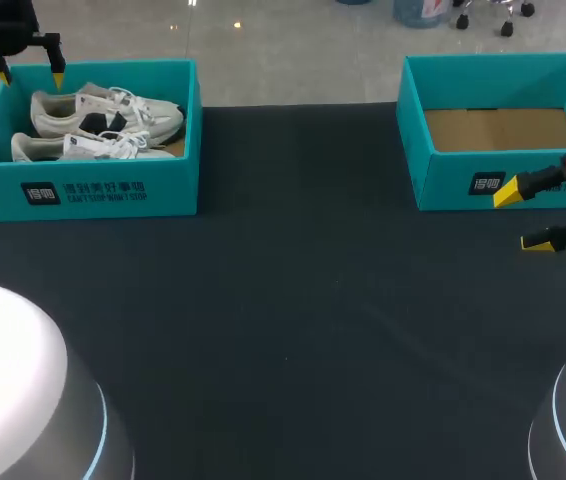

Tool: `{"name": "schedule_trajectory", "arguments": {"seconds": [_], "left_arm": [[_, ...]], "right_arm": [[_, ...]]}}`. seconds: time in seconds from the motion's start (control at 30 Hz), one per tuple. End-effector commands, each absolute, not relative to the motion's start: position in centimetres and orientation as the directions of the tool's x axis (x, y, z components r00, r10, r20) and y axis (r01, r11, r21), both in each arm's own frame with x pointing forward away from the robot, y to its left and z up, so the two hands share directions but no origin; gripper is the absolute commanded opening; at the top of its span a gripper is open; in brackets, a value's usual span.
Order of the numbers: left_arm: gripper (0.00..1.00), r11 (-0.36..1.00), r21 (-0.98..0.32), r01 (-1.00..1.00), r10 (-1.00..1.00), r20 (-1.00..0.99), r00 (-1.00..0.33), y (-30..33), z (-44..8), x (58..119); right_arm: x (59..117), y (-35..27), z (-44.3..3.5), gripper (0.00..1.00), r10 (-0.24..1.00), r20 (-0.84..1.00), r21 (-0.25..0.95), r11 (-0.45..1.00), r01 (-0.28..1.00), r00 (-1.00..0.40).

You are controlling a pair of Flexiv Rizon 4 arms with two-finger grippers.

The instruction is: Take the shoe out of the shoebox, open the shoe tongue, remove and reinsert the insole, then place the shoe into the shoebox

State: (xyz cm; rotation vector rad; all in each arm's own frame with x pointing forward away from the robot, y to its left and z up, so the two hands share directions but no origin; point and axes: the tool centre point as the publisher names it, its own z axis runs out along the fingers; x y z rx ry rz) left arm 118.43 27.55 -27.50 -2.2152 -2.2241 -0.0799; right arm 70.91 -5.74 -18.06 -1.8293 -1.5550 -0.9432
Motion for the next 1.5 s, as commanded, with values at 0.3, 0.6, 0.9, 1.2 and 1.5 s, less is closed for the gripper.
{"name": "schedule_trajectory", "arguments": {"seconds": [0.3,0.6,0.9,1.2,1.5], "left_arm": [[1.0,0.004,0.06,0.998,0.999,0.044,-0.006,27.3,-26.7,116.6],[1.0,-0.043,0.093,0.995,0.998,0.044,0.039,26.7,-26.2,112.4],[1.0,-0.056,0.075,0.996,0.998,0.03,0.054,26.7,-26.0,108.9],[1.0,-0.013,0.02,1.0,1.0,0.028,0.013,26.6,-26.6,106.6],[1.0,0.019,0.011,1.0,0.999,0.044,-0.02,26.7,-28.0,106.2]], "right_arm": [[70.9,-5.7,-18.1,1.0,0.595,0.799,0.028,-0.176,0.984,0.083],[70.9,-5.7,-18.1,1.0,0.595,0.799,0.028,-0.176,0.984,0.083],[70.9,-5.7,-18.1,1.0,0.595,0.799,0.028,-0.176,0.984,0.083],[70.9,-5.7,-18.1,1.0,0.595,0.799,0.028,-0.176,0.984,0.083],[70.9,-5.7,-18.1,1.0,0.595,0.799,0.028,-0.176,0.984,0.083]]}}
